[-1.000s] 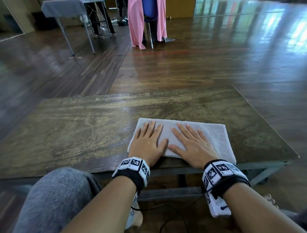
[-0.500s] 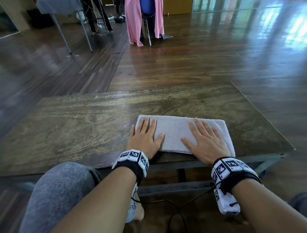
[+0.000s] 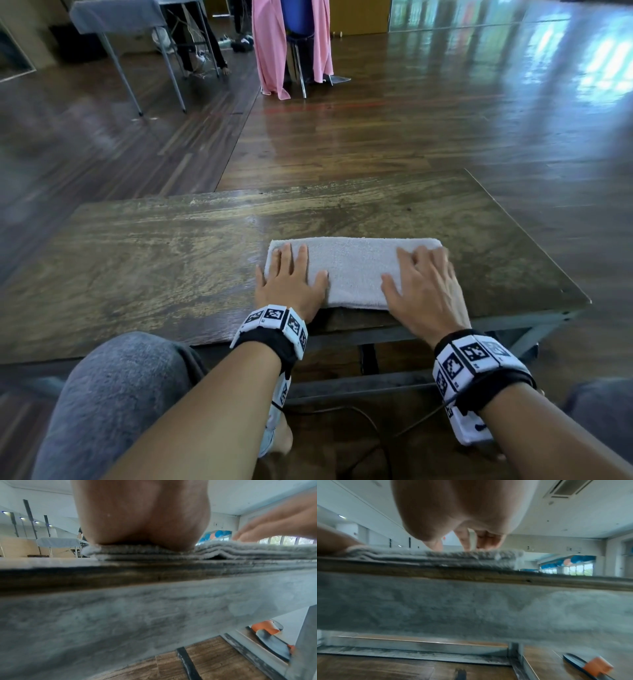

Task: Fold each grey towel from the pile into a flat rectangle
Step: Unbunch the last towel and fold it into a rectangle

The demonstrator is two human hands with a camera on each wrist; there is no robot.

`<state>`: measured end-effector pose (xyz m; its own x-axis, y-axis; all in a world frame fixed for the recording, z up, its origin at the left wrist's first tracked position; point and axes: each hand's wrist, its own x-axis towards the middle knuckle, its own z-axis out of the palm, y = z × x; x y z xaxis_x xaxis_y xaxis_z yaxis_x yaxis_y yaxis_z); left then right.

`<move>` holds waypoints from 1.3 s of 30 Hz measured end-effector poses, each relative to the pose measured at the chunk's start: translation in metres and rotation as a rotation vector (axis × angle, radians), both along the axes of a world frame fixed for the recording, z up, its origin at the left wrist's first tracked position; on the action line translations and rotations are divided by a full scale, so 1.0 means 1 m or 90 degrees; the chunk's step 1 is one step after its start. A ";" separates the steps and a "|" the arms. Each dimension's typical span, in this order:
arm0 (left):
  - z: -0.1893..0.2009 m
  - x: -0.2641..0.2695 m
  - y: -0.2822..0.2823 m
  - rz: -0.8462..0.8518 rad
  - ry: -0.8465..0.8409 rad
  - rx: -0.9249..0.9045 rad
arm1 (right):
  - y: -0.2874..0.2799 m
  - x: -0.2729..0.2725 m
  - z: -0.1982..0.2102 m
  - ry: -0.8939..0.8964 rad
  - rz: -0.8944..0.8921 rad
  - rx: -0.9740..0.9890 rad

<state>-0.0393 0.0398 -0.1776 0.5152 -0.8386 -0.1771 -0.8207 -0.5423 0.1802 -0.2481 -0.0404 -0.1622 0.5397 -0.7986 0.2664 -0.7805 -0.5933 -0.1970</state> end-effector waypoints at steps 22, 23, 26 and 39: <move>0.040 -0.045 0.061 -0.079 0.245 -0.138 | 0.008 -0.062 -0.015 0.011 0.187 0.150; 0.040 -0.044 0.062 -0.092 0.235 -0.118 | 0.010 -0.063 -0.014 -0.019 0.189 0.154; 0.043 -0.042 0.068 -0.107 0.213 -0.089 | 0.009 -0.060 -0.011 -0.125 0.198 0.196; 0.066 -0.045 0.058 0.012 0.393 -0.240 | 0.000 -0.039 0.020 -0.413 0.008 0.565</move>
<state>-0.0841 0.0978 -0.1117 0.4293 -0.8921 -0.1408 -0.5006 -0.3648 0.7851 -0.2872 -0.0404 -0.1418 0.5138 -0.8420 -0.1645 -0.3700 -0.0444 -0.9280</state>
